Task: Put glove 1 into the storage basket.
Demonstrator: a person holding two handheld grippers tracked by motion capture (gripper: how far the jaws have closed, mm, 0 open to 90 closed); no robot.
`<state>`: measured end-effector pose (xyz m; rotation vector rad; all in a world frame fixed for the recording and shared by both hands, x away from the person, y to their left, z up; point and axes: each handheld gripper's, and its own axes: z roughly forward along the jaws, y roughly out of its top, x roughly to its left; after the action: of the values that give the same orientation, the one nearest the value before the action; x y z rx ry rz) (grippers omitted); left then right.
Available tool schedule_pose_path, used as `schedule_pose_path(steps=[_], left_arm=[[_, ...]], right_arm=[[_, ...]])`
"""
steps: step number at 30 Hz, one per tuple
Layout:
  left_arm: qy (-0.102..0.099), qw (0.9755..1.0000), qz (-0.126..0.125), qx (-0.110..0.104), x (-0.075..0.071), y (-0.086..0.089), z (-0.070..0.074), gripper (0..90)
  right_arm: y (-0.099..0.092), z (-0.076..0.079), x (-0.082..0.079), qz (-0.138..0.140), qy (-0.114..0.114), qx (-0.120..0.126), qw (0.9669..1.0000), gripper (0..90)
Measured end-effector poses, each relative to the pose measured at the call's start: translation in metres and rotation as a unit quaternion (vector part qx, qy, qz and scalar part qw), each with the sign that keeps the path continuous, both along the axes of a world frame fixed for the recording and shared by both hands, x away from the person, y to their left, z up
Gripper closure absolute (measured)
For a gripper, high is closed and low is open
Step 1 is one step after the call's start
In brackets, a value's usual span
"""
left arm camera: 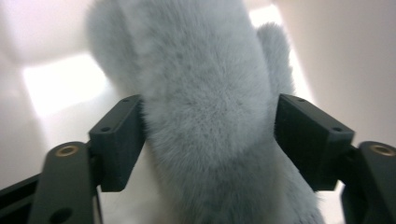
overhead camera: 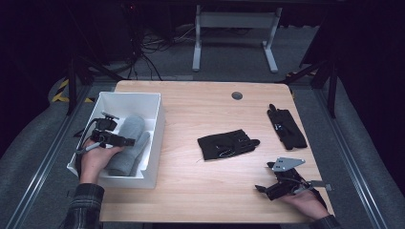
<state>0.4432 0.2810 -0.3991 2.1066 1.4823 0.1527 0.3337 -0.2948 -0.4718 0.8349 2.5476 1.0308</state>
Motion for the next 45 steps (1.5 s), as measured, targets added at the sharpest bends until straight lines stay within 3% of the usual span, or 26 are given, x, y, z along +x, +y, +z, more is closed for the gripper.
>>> schedule_pose_path(steps=[5, 11, 21, 28, 32, 33, 35, 36, 39, 41, 45], left_arm=[[-0.035, 0.9994, 0.0, -0.002, -0.006, -0.003, 0.028, 21.9], [-0.063, 0.9975, -0.028, -0.01, -0.015, -0.017, 0.058, 19.7], [-0.097, 0.99, -0.097, -0.032, -0.029, -0.062, 0.09, 15.3], [-0.108, 0.9823, -0.15, -0.034, -0.039, -0.098, 0.098, 14.9], [-0.114, 0.9774, -0.172, -0.045, -0.047, -0.122, 0.096, 14.9], [-0.114, 0.9774, -0.172, -0.045, -0.047, -0.122, 0.096, 14.9], [-0.115, 0.9743, -0.188, -0.045, -0.05, -0.138, 0.092, 14.9], [-0.115, 0.9743, -0.188, -0.045, -0.05, -0.138, 0.092, 14.9], [-0.115, 0.9706, -0.206, -0.047, -0.054, -0.158, 0.084, 14.3], [-0.115, 0.9699, -0.21, -0.046, -0.056, -0.163, 0.082, 13.8], [-0.12, 0.9658, -0.226, -0.039, -0.064, -0.183, 0.073, 13.6]], right_arm=[[0.0, 0.0, 0.0, 0.0, 0.0, 0.0, 1.0, 0.3], [0.0, 0.0, 0.0, 0.0, 0.0, 0.0, 1.0, 0.3], [0.0, 0.0, 0.0, 0.0, 0.0, 0.0, 1.0, 0.2], [0.0, 0.0, 0.0, 0.0, 0.0, 0.0, 1.0, 0.2], [0.0, 0.0, 0.0, 0.0, 0.0, 0.0, 1.0, 0.3], [0.0, 0.0, 0.0, 0.0, 0.0, 0.0, 1.0, 0.3], [0.0, 0.0, 0.0, 0.0, 0.0, 0.0, 1.0, 0.2], [0.0, 0.0, 0.0, 0.0, 0.0, 0.0, 1.0, 0.2], [0.0, 0.0, 0.0, 0.0, 0.0, 0.0, 1.0, 0.2], [0.0, 0.0, 0.0, 0.0, 0.0, 0.0, 1.0, 0.3], [0.0, 0.0, 0.0, 0.0, 0.0, 0.0, 1.0, 0.2]])
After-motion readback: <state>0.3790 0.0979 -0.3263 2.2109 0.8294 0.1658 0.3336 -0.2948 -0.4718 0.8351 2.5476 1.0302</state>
